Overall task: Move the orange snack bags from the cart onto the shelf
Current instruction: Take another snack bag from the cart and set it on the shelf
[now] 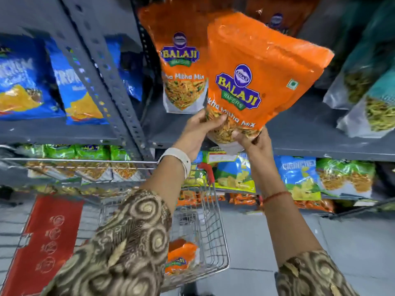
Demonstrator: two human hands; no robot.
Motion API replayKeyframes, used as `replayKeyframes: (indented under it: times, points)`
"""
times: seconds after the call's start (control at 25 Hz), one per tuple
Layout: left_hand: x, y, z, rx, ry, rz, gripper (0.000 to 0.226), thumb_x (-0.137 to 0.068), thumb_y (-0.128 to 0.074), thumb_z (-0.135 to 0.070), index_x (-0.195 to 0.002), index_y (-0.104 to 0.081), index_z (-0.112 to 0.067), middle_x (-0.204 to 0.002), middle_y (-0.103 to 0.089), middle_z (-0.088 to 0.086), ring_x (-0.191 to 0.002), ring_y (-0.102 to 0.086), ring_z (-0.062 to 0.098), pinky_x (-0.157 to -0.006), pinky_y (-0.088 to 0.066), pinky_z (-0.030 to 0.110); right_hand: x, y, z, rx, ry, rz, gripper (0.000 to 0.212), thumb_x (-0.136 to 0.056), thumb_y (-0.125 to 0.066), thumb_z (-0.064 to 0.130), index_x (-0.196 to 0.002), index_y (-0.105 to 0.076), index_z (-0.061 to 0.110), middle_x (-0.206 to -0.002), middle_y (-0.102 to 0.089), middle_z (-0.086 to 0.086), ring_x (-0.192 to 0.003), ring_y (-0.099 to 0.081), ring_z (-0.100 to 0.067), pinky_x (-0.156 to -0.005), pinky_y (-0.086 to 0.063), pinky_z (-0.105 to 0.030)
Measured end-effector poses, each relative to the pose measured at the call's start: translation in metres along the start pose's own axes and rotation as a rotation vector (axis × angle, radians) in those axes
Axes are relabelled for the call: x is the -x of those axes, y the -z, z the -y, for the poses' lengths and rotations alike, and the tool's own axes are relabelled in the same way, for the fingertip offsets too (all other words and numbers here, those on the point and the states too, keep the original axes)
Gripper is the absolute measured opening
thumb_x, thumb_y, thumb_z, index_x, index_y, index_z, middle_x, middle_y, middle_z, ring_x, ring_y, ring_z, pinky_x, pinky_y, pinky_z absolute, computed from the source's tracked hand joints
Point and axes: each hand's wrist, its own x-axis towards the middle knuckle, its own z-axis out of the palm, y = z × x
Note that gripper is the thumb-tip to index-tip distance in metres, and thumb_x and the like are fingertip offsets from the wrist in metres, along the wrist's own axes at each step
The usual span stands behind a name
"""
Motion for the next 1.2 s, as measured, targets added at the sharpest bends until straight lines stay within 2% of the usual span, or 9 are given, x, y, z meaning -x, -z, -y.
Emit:
replayKeyframes:
  times: [0.16, 0.28, 0.4, 0.56, 0.76, 0.92, 1.0, 1.08, 1.2]
  points:
    - [-0.059, -0.028, 0.006, -0.010, 0.023, -0.007, 0.029, -0.087, -0.069, -0.014, -0.116, -0.065, -0.011, -0.106, -0.072, 0.004, -0.092, -0.070, 0.006, -0.082, -0.055, 0.017, -0.045, 0.024, -0.004, 0.027, 0.040, -0.094, 0.049, -0.090, -0.066, 0.000, -0.135, -0.049, 0.007, -0.119, -0.067, 0.004, -0.106, -0.066, -0.002, -0.086, -0.053, -0.017]
    - [-0.103, -0.045, 0.015, -0.066, 0.018, -0.023, 0.044, -0.067, -0.080, -0.035, -0.107, -0.069, -0.019, -0.116, -0.072, 0.008, -0.109, -0.068, 0.021, -0.100, -0.052, 0.036, -0.078, 0.043, -0.011, 0.043, 0.071, -0.158, 0.045, -0.090, -0.066, -0.001, -0.129, -0.050, 0.013, -0.120, -0.067, 0.004, -0.107, -0.066, -0.002, -0.087, -0.052, -0.017]
    - [-0.137, -0.060, 0.030, -0.098, 0.035, -0.043, 0.028, -0.079, -0.076, -0.030, -0.105, -0.069, -0.022, -0.118, -0.072, 0.009, -0.112, -0.067, 0.024, -0.104, -0.049, 0.045, -0.106, 0.062, -0.019, 0.047, 0.102, -0.194, 0.047, -0.090, -0.067, 0.000, -0.131, -0.048, 0.008, -0.123, -0.065, -0.006, -0.110, -0.066, -0.010, -0.089, -0.053, -0.022]
    - [-0.159, -0.078, 0.038, -0.036, 0.005, -0.085, 0.036, -0.086, -0.071, -0.027, -0.119, -0.065, -0.012, -0.113, -0.072, 0.006, -0.098, -0.068, 0.015, -0.090, -0.056, 0.030, -0.137, 0.078, -0.025, 0.099, 0.122, -0.194, 0.051, -0.091, -0.065, 0.001, -0.137, -0.044, 0.001, -0.125, -0.065, -0.008, -0.111, -0.067, -0.012, -0.089, -0.054, -0.022]
    - [-0.177, -0.093, 0.046, -0.066, -0.004, -0.163, 0.048, -0.081, -0.073, -0.040, -0.123, -0.065, -0.017, -0.120, -0.071, 0.006, -0.111, -0.067, 0.021, -0.098, -0.054, 0.044, -0.164, 0.086, -0.028, 0.132, 0.153, -0.205, 0.057, -0.093, -0.065, 0.007, -0.144, -0.040, 0.003, -0.140, -0.058, -0.017, -0.126, -0.061, -0.024, -0.096, -0.053, -0.028]
    - [-0.180, -0.093, 0.057, -0.104, -0.029, -0.169, 0.048, -0.086, -0.068, -0.037, -0.130, -0.060, -0.019, -0.128, -0.066, 0.005, -0.119, -0.062, 0.021, -0.104, -0.050, 0.043, -0.169, 0.087, -0.030, 0.155, 0.130, -0.231, 0.060, -0.095, -0.063, 0.010, -0.148, -0.036, 0.010, -0.139, -0.060, -0.007, -0.125, -0.062, -0.015, -0.095, -0.053, -0.024]
    - [-0.174, -0.090, 0.059, -0.086, -0.042, -0.150, 0.050, -0.088, -0.067, -0.033, -0.135, -0.056, -0.020, -0.133, -0.063, 0.005, -0.124, -0.059, 0.019, -0.106, -0.048, 0.041, -0.164, 0.085, -0.031, 0.154, 0.124, -0.257, 0.071, -0.094, -0.066, 0.014, -0.154, -0.028, 0.016, -0.148, -0.052, -0.004, -0.133, -0.054, -0.014, -0.101, -0.050, -0.024]
    - [-0.163, -0.086, 0.057, -0.063, -0.042, -0.169, 0.056, -0.090, -0.067, -0.026, -0.142, -0.050, -0.018, -0.142, -0.056, 0.006, -0.132, -0.052, 0.018, -0.111, -0.043, 0.038, -0.155, 0.076, -0.030, 0.152, 0.142, -0.332, 0.084, -0.091, -0.068, 0.018, -0.158, -0.018, 0.017, -0.158, -0.038, -0.001, -0.142, -0.041, -0.011, -0.109, -0.042, -0.023]
    - [-0.143, -0.075, 0.050, -0.104, -0.148, -0.291, 0.056, -0.090, -0.067, -0.024, -0.143, -0.048, -0.015, -0.149, -0.049, 0.006, -0.140, -0.042, 0.019, -0.114, -0.037, 0.034, -0.134, 0.053, -0.024, 0.261, 0.274, -0.533, 0.086, -0.087, -0.071, 0.028, -0.157, -0.023, 0.013, -0.150, -0.034, 0.005, -0.140, -0.029, -0.002, -0.114, -0.028, -0.016]
